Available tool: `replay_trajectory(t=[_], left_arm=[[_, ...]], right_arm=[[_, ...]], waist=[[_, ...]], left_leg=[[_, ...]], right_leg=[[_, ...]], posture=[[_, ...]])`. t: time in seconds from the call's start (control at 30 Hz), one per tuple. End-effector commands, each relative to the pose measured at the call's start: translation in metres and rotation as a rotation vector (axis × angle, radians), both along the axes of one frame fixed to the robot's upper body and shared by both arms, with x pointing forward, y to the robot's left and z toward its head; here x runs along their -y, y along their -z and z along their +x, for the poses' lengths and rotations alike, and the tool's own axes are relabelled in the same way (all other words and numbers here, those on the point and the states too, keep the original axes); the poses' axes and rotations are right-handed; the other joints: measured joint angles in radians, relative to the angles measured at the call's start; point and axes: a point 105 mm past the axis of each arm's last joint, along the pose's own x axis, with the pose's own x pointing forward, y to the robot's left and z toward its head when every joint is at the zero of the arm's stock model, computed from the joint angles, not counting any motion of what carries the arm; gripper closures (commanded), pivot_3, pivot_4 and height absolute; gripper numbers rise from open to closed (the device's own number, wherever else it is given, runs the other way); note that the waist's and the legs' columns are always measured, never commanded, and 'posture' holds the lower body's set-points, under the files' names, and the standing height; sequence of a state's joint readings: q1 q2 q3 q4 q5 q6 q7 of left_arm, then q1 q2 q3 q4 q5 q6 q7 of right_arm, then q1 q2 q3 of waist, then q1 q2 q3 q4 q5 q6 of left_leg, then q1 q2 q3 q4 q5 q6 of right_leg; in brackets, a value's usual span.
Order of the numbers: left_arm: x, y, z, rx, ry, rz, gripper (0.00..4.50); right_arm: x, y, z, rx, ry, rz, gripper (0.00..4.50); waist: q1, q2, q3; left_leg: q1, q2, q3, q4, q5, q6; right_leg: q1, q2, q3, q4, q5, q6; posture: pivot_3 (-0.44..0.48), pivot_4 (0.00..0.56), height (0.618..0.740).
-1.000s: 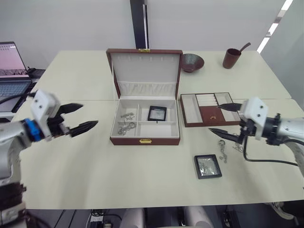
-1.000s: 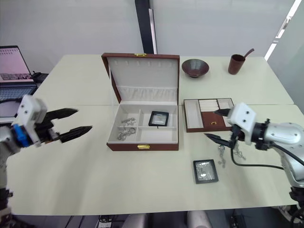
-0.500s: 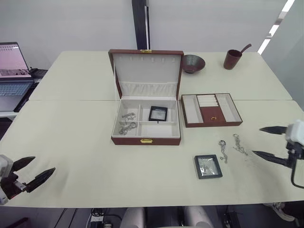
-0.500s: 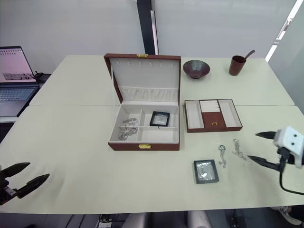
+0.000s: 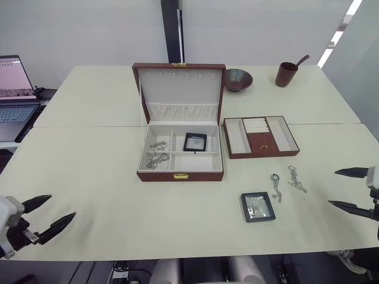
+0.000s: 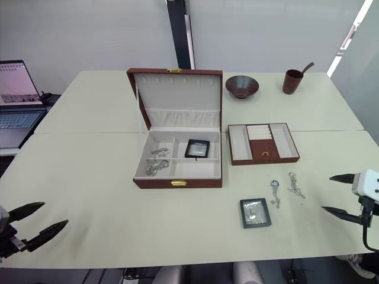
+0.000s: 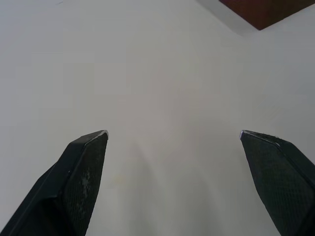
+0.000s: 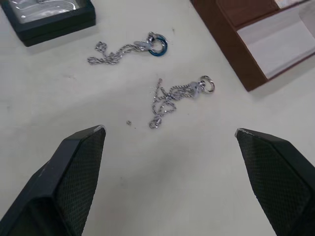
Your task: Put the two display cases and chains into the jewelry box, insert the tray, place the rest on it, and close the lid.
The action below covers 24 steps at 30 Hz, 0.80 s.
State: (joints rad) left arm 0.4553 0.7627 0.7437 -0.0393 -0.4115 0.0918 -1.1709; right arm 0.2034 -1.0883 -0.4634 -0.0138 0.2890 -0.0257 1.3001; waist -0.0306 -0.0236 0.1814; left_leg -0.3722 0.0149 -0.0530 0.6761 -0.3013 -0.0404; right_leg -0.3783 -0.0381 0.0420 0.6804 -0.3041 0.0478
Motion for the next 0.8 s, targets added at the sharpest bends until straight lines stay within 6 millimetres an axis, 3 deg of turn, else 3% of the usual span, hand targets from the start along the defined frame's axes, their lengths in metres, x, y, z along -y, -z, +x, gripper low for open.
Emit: replay_trajectory(t=[0.03,0.13,0.27,0.47,0.57,0.7,0.8], left_arm=[[0.033,-0.015,0.008,0.087,0.163,0.026,0.05],[0.061,-0.025,0.017,0.149,0.253,-0.001,0.05],[0.108,-0.035,0.016,0.185,0.457,-0.049,0.05],[0.131,-0.036,0.009,0.147,0.633,-0.070,0.05],[0.140,-0.036,0.009,0.138,0.703,-0.080,0.00],[0.150,-0.038,0.007,0.149,0.771,-0.089,0.00],[0.156,-0.038,0.005,0.149,0.808,-0.101,0.00]], right_arm=[[-0.033,-0.011,0.007,0.027,-0.066,0.051,0.00],[-0.061,-0.014,0.005,-0.007,-0.112,0.101,0.00],[-0.111,-0.014,-0.009,-0.031,-0.299,0.126,0.00],[-0.143,-0.005,-0.030,-0.078,-0.499,0.083,0.00],[-0.148,0.006,-0.033,-0.105,-0.552,0.046,0.62],[-0.149,0.019,-0.028,-0.121,-0.561,-0.003,2.00],[-0.151,0.027,-0.022,-0.119,-0.550,-0.026,2.00]], waist=[[0.000,0.000,0.000],[0.001,0.001,0.000],[0.001,0.001,0.000],[0.002,0.000,0.000],[0.002,0.001,0.000],[0.001,0.000,0.000],[0.001,0.001,0.000]], left_leg=[[0.001,0.000,0.000,0.000,0.000,0.000],[0.005,0.001,0.000,-0.001,0.000,0.000],[0.005,0.000,0.000,-0.001,0.000,0.000],[0.005,0.000,-0.001,-0.001,0.000,0.000],[0.006,-0.001,-0.001,-0.001,0.000,0.000],[0.006,-0.001,0.000,-0.001,-0.001,0.001],[0.006,-0.001,-0.001,-0.001,-0.001,0.001]], right_leg=[[0.001,0.000,0.000,0.000,0.000,0.000],[0.005,0.000,0.000,0.000,0.000,0.000],[0.005,0.000,0.000,-0.001,0.000,0.000],[0.005,0.000,0.000,-0.001,0.000,0.000],[0.006,0.001,0.000,-0.001,0.000,0.000],[0.006,0.001,0.000,-0.001,0.000,0.000],[0.006,0.001,0.000,-0.001,0.000,0.000]], posture=[[0.000,0.150,0.740],[0.000,0.150,0.740],[0.000,0.150,0.740],[0.000,0.150,0.740],[0.000,0.150,0.740],[0.000,0.150,0.740],[0.000,0.150,0.740]])
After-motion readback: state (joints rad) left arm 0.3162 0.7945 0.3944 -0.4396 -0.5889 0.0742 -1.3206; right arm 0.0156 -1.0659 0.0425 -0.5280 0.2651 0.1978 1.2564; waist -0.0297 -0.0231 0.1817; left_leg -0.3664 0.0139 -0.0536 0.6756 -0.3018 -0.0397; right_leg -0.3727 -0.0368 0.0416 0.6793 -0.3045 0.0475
